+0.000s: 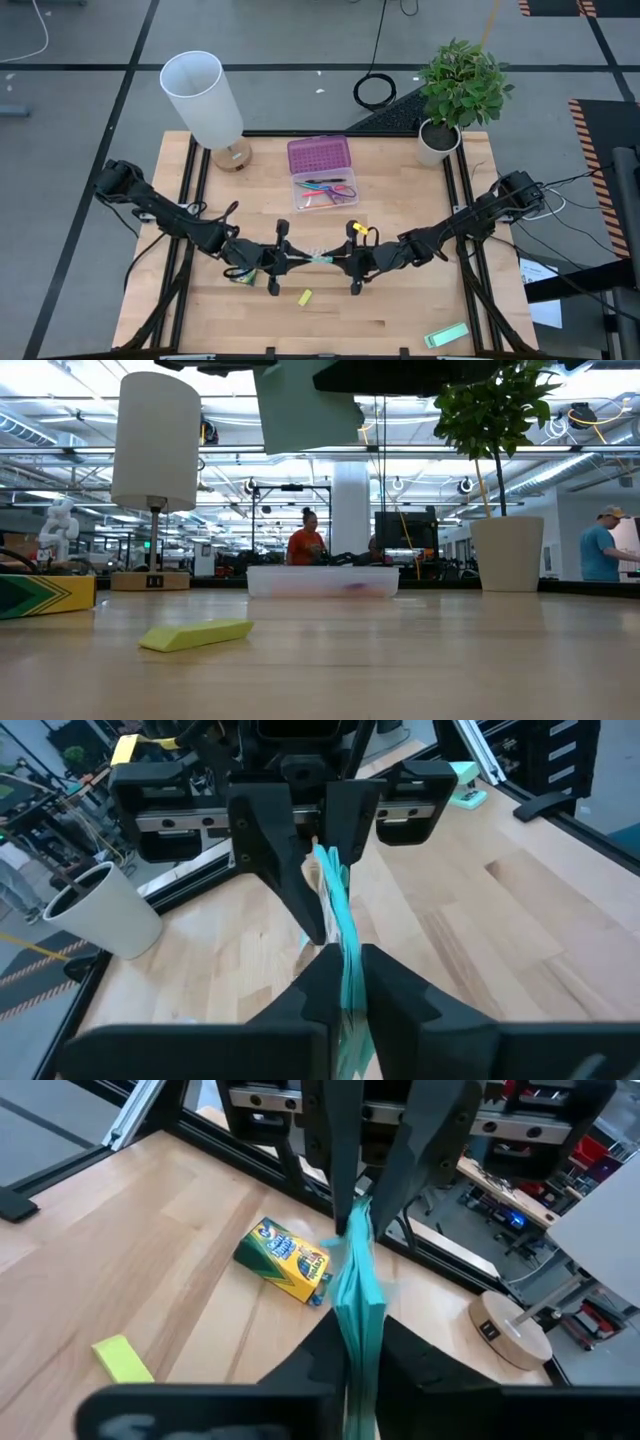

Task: Pack school essentials
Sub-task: Put the blue sticky notes into the purple supply box

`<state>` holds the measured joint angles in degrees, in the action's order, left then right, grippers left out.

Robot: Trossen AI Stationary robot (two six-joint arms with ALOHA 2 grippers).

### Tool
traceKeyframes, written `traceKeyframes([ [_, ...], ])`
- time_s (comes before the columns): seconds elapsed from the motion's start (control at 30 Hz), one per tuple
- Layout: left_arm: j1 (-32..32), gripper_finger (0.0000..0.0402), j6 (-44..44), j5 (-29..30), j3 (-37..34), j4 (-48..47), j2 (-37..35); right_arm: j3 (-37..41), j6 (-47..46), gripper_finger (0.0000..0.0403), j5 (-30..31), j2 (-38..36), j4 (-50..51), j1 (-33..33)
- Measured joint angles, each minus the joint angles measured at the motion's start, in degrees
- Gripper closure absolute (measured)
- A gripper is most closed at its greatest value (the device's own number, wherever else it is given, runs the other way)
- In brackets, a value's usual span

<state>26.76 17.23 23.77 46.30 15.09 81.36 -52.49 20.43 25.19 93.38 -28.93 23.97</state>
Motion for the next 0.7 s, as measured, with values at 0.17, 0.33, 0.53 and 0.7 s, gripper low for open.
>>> traceKeyframes([
  [0.17, 0.00, 0.0342, -0.55, 0.02, 0.00, 0.01, 0.00, 0.01, -0.16, 0.0358, 0.00, 0.00, 0.02, 0.00],
  [0.33, 0.95, 0.0339, -1.10, 1.38, 0.00, 0.01, 0.00, 0.00, -0.22, 0.0374, 0.00, 0.00, 0.05, 0.00],
  [0.53, 4.94, 0.0268, 0.34, 9.98, -0.02, -0.19, -0.80, 0.00, -0.22, 0.0395, 0.06, 0.00, 0.05, 0.00],
  [0.7, 9.19, 0.0168, -0.27, 19.31, -0.02, 0.53, -0.85, 0.00, -1.89, 0.0382, 0.20, 0.00, 0.05, -0.01],
])
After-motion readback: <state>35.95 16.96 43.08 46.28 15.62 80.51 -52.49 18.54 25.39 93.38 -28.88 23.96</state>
